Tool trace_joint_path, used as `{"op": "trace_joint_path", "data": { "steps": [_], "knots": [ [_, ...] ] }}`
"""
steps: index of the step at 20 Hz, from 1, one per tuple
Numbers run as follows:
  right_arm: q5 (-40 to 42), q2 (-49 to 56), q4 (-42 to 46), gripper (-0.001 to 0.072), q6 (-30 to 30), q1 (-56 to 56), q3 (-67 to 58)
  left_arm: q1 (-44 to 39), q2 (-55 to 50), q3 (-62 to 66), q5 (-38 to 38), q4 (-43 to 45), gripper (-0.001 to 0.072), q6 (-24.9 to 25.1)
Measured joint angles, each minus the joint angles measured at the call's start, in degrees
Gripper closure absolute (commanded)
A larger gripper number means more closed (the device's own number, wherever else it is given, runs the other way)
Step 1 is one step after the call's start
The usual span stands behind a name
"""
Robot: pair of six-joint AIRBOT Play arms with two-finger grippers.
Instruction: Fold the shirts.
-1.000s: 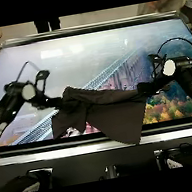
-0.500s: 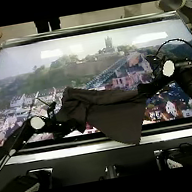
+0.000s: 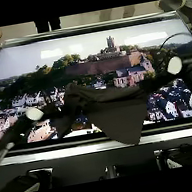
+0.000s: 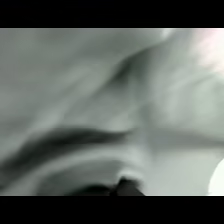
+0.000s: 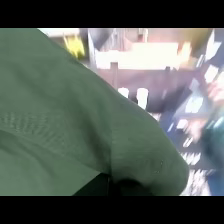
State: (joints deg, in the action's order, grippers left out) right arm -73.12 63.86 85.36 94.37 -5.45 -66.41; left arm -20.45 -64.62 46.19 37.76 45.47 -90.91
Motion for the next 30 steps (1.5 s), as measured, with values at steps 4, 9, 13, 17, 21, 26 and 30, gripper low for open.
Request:
{"op": "trace_joint_path", "data": {
  "steps": [4,9,13,17,21,26,30],
  "knots": [
    [0.7,-7.6,2.4,0.0683,-1.4,0.0,-16.9,8.5,12.5,23.7,4.0,10.1,0.0681,5.0],
    [3.3,-18.8,3.9,0.0683,-1.6,0.0,-34.0,21.2,22.8,50.5,5.4,19.3,0.0681,4.0],
    [2.1,-23.1,5.3,0.0683,-0.8,0.0,-37.7,29.3,24.5,58.2,5.2,25.5,0.0681,2.9],
    [-0.7,-20.9,5.7,0.0683,-0.3,0.0,-38.7,33.7,20.7,60.4,1.2,27.8,0.068,0.6],
    [-4.0,-12.5,5.9,0.0684,0.1,0.0,-39.0,34.9,12.9,61.0,-2.1,26.8,0.068,-0.2],
    [-5.8,6.2,6.9,0.0683,0.9,0.0,-39.0,33.3,-2.3,61.1,5.9,26.1,0.0679,-0.6],
    [-0.8,21.6,7.7,0.0683,4.5,0.0,-39.0,29.4,-16.0,61.2,13.6,26.6,0.0677,-0.5]
  ]
}}
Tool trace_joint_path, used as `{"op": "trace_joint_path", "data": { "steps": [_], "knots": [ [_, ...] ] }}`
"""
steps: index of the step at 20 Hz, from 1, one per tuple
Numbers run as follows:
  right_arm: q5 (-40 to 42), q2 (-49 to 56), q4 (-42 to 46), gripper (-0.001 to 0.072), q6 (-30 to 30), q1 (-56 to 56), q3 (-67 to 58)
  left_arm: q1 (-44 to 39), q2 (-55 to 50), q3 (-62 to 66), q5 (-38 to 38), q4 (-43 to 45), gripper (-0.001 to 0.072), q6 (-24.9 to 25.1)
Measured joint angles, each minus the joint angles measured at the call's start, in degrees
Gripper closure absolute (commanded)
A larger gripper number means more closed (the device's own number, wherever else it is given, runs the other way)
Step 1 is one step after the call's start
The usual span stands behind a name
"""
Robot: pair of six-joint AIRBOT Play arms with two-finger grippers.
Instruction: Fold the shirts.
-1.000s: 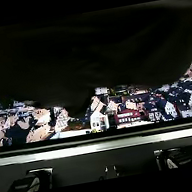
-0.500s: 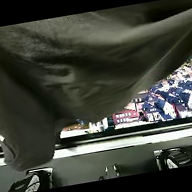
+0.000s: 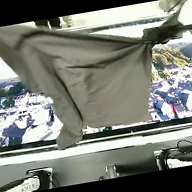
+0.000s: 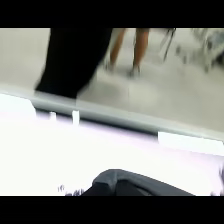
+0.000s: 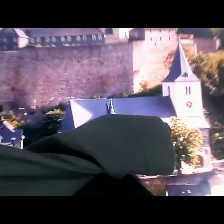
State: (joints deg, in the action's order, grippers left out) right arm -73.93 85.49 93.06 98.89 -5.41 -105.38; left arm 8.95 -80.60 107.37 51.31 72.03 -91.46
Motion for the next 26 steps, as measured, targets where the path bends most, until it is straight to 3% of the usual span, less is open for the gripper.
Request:
{"op": "trace_joint_path", "data": {
  "steps": [2,3,4,5,7,9,10,14,19,24,25,26],
  "knots": [
    [0.8,5.8,-1.0,0.0682,2.5,0.0,0.0,-2.3,-5.7,0.0,4.8,0.1,0.0628,-0.1],
    [0.9,8.1,-2.2,0.0611,3.5,0.0,0.0,-3.6,-8.2,0.0,7.5,0.2,0.0508,-0.2],
    [0.9,10.0,-3.6,0.0342,4.4,0.0,0.0,-4.9,-10.4,0.0,10.3,0.1,0.0206,-0.3],
    [0.6,11.4,-4.9,0.0105,4.9,0.0,0.0,-6.1,-12.6,0.0,13.6,0.0,0.0022,-0.5],
    [-1.1,12.6,-7.8,0.0075,4.9,0.4,-0.4,-8.1,-15.7,0.0,20.7,-0.2,0.0034,-0.9],
    [-5.0,12.9,-9.8,0.0134,2.3,2.1,-0.6,-9.1,-17.2,-0.2,27.7,0.0,0.0111,-1.1],
    [-7.9,12.8,-10.1,0.0166,1.1,3.7,-0.6,-9.3,-17.5,-0.9,30.9,0.3,0.011,-1.2],
    [-17.6,11.7,-13.1,0.0166,-1.9,9.6,4.1,-11.5,-15.0,-11.2,36.6,-1.0,0.0107,-1.5],
    [-18.2,8.6,-15.6,0.0166,-4.7,11.9,17.3,-15.1,-10.1,-33.1,29.7,-5.1,0.0107,-0.8],
    [-15.7,7.6,-15.6,0.0162,-6.6,12.5,24.5,-16.7,-9.2,-42.2,19.6,-8.7,0.0109,-0.2],
    [-15.3,7.6,-15.3,0.0138,-6.7,12.5,25.1,-16.8,-9.3,-42.8,18.0,-9.4,0.0144,-0.2],
    [-14.5,7.5,-14.9,0.0104,-6.9,12.5,25.6,-17.0,-9.3,-43.3,16.0,-10.1,0.0311,-0.2]
  ]
}}
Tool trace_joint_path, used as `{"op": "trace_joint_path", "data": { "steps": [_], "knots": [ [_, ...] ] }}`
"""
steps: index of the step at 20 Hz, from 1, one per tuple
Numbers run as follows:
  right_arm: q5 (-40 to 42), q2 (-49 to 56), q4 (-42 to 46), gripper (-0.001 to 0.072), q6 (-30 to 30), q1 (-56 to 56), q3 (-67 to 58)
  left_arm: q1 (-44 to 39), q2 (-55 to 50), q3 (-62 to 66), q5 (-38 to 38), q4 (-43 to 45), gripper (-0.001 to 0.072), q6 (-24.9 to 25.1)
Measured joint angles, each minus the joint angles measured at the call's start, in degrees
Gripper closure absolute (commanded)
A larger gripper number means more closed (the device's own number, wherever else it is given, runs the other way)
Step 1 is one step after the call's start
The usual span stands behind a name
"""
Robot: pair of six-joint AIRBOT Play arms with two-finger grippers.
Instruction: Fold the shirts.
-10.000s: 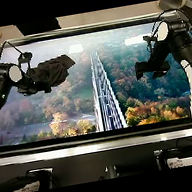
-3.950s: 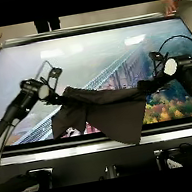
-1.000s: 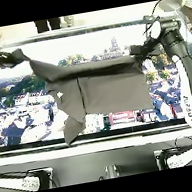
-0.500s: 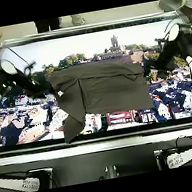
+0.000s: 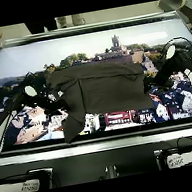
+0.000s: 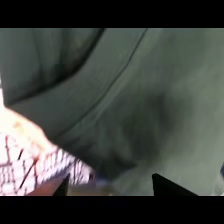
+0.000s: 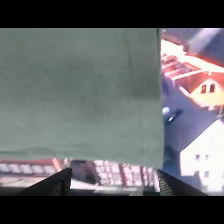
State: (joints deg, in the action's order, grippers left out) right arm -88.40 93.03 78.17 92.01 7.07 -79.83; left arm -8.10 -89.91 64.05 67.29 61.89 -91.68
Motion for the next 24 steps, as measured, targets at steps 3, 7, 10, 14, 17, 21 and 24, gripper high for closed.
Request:
{"op": "trace_joint_path", "data": {
  "steps": [3,7,10,14,17,21,24],
  "knots": [
    [1.0,-0.1,2.3,0.0082,-0.2,0.2,1.8,-0.6,-0.1,-0.7,-5.0,-1.5,0.0678,-0.2],
    [1.9,0.8,1.8,0.0086,-1.2,0.8,6.2,-0.9,0.7,-1.1,-8.2,-2.3,0.0678,0.0],
    [3.7,2.2,0.1,0.0111,-1.6,0.8,8.0,-1.0,2.8,-1.1,-8.8,-2.4,0.0678,1.1],
    [4.9,4.1,-2.1,0.0546,-1.0,1.0,8.7,-0.9,6.9,-1.1,-9.0,-2.5,0.0678,1.7],
    [5.9,5.0,-5.3,0.0688,-0.9,0.9,8.5,-0.8,10.1,-0.7,-9.1,-2.5,0.0681,2.3],
    [4.9,0.2,-7.2,0.0688,-3.0,0.9,1.2,1.0,18.6,7.2,-8.5,1.0,0.0681,4.9],
    [7.4,-9.9,-7.1,0.0686,-4.1,0.9,-12.5,3.5,27.2,23.3,-9.0,8.0,0.0681,5.4]
  ]
}}
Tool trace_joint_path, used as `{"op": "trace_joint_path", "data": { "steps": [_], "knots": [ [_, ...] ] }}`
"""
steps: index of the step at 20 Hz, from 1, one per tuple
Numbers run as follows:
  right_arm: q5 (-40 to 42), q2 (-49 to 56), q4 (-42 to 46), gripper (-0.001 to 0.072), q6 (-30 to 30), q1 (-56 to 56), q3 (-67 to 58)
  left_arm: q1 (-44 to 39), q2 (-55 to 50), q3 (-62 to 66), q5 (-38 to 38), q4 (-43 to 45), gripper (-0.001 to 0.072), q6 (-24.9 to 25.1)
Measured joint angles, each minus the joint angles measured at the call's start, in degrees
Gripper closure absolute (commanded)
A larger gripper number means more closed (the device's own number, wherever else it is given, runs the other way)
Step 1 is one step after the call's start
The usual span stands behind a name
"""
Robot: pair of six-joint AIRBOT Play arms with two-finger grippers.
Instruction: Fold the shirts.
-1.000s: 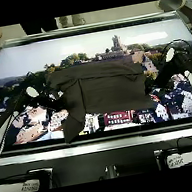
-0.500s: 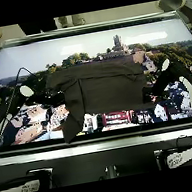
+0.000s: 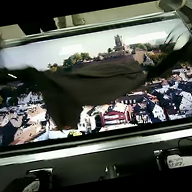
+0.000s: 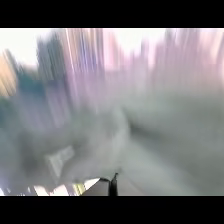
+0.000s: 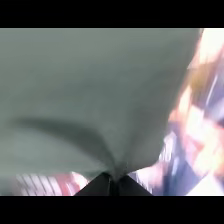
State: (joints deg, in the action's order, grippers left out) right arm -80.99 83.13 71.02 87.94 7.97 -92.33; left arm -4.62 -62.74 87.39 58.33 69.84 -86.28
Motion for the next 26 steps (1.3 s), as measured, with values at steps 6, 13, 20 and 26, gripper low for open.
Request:
{"op": "trace_joint_path", "data": {
  "steps": [6,13,20,26],
  "knots": [
    [15.1,-26.0,8.8,0.0686,1.1,0.0,-18.8,6.4,14.1,26.9,-4.5,13.4,0.0679,-8.1],
    [14.8,-34.9,13.8,0.0685,2.2,0.0,-22.0,8.0,18.4,27.1,-0.7,17.0,0.068,-12.0],
    [6.4,-16.9,15.6,0.0685,1.6,0.0,-22.2,8.0,2.8,22.7,13.3,17.7,0.068,-10.9],
    [3.2,9.6,13.2,0.0684,2.3,0.0,-22.1,6.8,-16.5,6.7,14.3,15.6,0.0679,-10.0]
  ]
}}
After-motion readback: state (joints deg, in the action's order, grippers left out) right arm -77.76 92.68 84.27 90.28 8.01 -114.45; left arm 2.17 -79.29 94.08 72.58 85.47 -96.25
